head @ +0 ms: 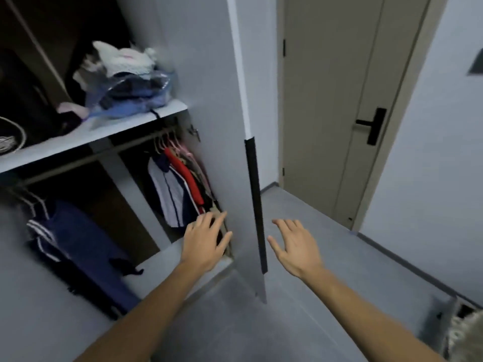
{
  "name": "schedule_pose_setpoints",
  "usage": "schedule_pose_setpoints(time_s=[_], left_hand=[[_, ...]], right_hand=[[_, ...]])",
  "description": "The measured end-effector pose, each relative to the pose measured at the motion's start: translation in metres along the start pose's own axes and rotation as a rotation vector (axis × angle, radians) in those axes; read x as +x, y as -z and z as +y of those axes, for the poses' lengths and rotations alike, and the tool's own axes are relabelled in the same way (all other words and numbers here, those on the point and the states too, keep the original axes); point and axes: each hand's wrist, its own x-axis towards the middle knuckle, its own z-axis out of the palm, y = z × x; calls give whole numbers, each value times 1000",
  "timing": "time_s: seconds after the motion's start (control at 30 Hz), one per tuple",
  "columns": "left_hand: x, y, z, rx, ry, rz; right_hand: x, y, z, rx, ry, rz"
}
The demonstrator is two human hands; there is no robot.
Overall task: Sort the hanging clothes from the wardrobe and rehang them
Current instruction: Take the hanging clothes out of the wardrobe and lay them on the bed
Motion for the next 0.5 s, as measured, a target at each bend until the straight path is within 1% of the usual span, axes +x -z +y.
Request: schedule_pose_setpoints(time_s=[0.1,0.23,0.37,0.5], left_hand=[[-13,12,-67,33,134,7],[-17,11,-141,40,232,33],[-2,-2,-198,-11,259,59],[24,-16,-240,-46,291,66]], right_hand=[[41,-25,-53,5,109,-56],[92,-58,-108,-10,193,-72],[138,-80,-146,13,199,-63],[177,-96,-168,54,162,-46]])
